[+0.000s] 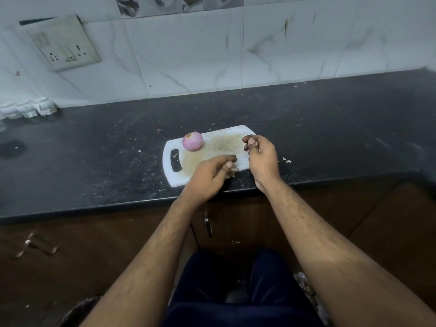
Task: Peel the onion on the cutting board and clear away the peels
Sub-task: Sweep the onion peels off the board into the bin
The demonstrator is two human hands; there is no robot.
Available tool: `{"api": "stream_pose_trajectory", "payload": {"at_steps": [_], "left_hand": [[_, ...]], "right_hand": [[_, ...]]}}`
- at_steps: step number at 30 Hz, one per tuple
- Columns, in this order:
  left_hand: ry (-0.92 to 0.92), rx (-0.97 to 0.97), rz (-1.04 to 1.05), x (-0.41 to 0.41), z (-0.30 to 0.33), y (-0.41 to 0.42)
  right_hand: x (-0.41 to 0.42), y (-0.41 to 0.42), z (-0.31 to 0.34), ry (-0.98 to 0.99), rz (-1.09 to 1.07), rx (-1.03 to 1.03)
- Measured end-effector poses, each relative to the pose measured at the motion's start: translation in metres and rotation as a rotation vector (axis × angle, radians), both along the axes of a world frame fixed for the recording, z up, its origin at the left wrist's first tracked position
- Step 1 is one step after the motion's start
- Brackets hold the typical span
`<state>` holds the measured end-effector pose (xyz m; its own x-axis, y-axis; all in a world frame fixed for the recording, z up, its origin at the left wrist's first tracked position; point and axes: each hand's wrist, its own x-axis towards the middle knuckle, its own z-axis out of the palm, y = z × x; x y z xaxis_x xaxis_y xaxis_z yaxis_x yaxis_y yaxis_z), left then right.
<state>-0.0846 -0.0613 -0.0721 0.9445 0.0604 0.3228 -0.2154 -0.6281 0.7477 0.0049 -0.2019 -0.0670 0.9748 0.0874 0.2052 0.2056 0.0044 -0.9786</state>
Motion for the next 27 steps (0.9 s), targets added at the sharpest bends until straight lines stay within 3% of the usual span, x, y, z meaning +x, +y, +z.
{"api": "stream_pose_trajectory", "payload": {"at_steps": [3,6,10,14,21,27], "left_hand": [[0.045,-0.011,0.163,0.016,0.013,0.003],[0.234,0.005,0.141,0.030,0.022,-0.002],[0.273,0.274,0.038,0.030,0.018,-0.020],[0.188,0.545,-0.038,0.010,0.006,-0.031],[-0.028,0.615,-0.156,-0.016,-0.016,-0.020],[-0.154,0.589,-0.109,-0.033,-0.028,-0.013]], "right_hand": [[0.000,0.000,0.000,0.009,-0.003,-0.007],[0.002,0.001,-0.001,0.027,-0.001,0.011],[0.006,0.001,-0.002,0.054,0.006,0.051],[0.005,0.000,-0.002,0.052,0.005,0.068],[0.003,0.001,-0.001,0.040,-0.009,0.060],[-0.002,0.001,0.001,0.041,-0.004,0.038]]}}
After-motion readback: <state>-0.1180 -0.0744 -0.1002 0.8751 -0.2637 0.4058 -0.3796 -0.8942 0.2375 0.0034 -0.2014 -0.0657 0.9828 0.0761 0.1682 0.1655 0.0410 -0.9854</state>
